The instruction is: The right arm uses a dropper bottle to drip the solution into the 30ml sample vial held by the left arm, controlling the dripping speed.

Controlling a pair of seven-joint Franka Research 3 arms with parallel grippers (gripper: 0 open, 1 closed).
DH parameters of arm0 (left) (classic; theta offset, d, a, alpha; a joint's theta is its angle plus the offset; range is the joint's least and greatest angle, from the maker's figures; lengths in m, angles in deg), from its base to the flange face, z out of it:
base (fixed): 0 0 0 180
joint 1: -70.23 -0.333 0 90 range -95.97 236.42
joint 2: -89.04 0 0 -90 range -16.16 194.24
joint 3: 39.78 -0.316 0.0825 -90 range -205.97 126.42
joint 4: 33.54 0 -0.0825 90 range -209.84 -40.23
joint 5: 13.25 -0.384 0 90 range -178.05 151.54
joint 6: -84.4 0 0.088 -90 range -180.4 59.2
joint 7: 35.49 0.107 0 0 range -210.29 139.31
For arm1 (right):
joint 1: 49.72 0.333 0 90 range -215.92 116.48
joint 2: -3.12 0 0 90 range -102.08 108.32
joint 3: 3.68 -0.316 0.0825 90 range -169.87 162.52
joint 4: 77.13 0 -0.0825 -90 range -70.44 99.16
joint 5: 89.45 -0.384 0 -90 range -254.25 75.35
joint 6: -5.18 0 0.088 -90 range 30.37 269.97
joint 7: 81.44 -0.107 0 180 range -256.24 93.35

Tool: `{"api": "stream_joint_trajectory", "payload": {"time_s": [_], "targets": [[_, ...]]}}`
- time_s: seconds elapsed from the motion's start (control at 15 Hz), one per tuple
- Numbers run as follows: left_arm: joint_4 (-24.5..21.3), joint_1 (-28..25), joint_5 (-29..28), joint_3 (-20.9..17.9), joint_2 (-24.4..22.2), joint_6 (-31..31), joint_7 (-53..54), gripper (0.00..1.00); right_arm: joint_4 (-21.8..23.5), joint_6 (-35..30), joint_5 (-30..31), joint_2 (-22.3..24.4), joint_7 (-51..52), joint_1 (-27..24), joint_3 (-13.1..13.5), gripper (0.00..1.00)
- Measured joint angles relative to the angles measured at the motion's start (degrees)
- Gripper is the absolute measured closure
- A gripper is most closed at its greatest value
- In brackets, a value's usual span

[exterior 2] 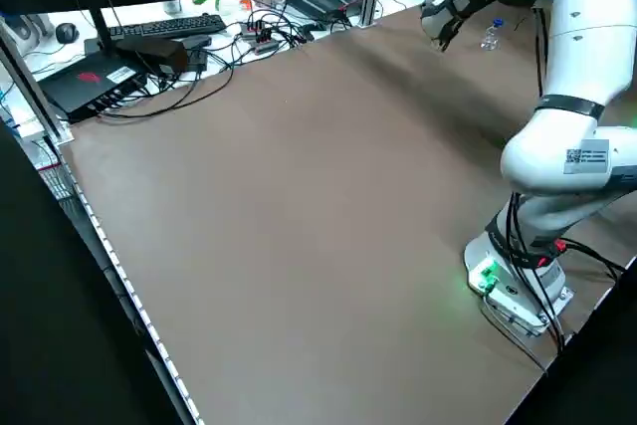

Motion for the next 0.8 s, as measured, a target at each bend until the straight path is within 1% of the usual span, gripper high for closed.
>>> {"api": "stream_joint_trajectory", "payload": {"time_s": [0.07,0.2,0.4,0.53,0.8], "targets": [[0.0,-0.9,0.0,0.1,0.0,0.6,0.3,0.68,0.0,-0.5,0.0,0.3,0.0,-0.5,0.1,0.96],[0.0,-5.2,0.0,1.0,0.0,3.3,2.8,0.68,0.0,-2.9,0.0,1.3,0.1,-2.7,0.4,0.96],[0.0,-11.4,0.0,3.9,0.0,6.3,6.0,0.68,0.0,-6.4,1.2,2.6,0.4,-5.9,0.6,0.96],[0.0,-15.3,0.0,5.3,0.0,8.0,10.2,0.68,0.0,-7.6,4.3,2.9,0.5,-8.0,0.7,0.96],[0.0,-22.1,0.0,5.9,0.2,13.0,16.4,0.68,0.3,-9.4,10.0,2.8,0.5,-10.9,0.8,0.96]]}}
